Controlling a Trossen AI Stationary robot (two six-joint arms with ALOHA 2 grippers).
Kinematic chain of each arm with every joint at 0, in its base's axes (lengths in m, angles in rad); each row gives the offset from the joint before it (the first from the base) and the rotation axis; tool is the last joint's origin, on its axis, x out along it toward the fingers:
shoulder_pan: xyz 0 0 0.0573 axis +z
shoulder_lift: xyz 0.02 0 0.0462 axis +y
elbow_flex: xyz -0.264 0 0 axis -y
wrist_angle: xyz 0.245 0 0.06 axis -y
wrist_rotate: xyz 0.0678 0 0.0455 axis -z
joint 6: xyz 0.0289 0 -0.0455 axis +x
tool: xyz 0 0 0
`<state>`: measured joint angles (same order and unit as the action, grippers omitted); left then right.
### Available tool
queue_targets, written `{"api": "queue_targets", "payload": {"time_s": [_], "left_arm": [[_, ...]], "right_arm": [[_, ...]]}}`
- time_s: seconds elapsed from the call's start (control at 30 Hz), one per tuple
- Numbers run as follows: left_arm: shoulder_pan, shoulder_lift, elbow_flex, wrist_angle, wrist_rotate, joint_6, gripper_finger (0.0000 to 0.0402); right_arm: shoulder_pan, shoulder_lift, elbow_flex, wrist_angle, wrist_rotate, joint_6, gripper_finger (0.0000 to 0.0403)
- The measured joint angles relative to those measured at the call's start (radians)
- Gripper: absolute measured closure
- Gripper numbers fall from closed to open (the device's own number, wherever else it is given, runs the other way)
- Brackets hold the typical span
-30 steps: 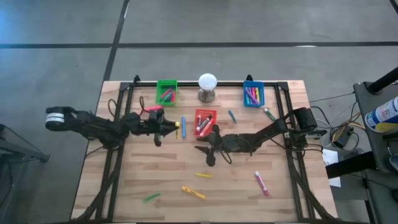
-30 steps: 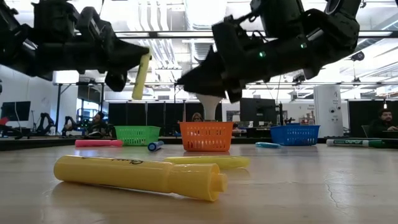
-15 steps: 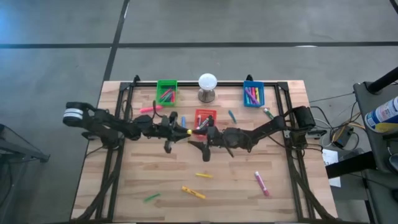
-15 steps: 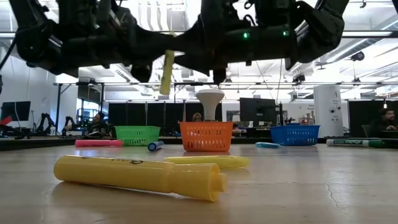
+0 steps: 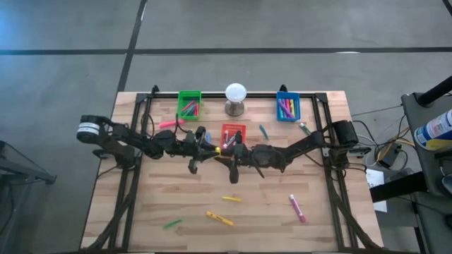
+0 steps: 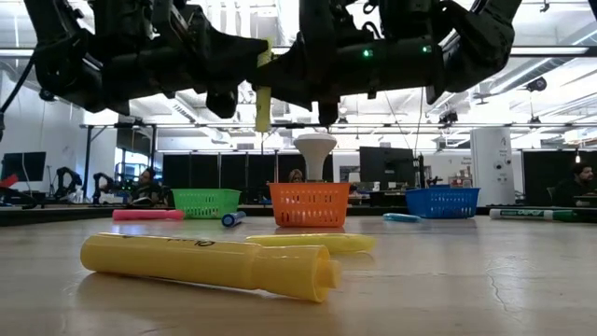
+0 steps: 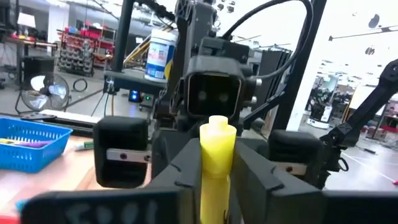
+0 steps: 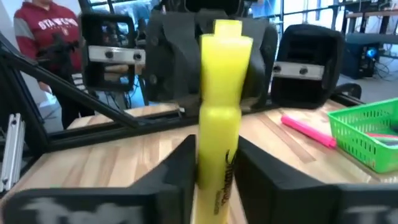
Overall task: Pick & Place Markers
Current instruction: Put the yellow highlighter into the blue bin
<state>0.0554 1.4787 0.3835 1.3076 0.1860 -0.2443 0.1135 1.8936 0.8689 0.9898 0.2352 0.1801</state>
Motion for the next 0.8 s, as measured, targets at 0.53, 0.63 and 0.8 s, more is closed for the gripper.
{"api": "queue_targets", "payload": {"time_s": [0.53,0.63,0.8], "left_arm": [[0.051,-0.280,-0.196,-0.093,-0.102,0.132,0.0262],[0.065,-0.306,-0.204,-0.094,-0.108,0.135,0.0264],[0.070,-0.322,-0.207,-0.097,-0.109,0.135,0.0264]], "right_arm": [[-0.167,-0.533,-0.009,-1.212,0.445,0.258,0.0346],[-0.318,-0.612,-0.014,-1.411,0.452,0.322,0.0346],[-0.543,-0.618,-0.030,-1.443,0.382,0.240,0.0345]]}}
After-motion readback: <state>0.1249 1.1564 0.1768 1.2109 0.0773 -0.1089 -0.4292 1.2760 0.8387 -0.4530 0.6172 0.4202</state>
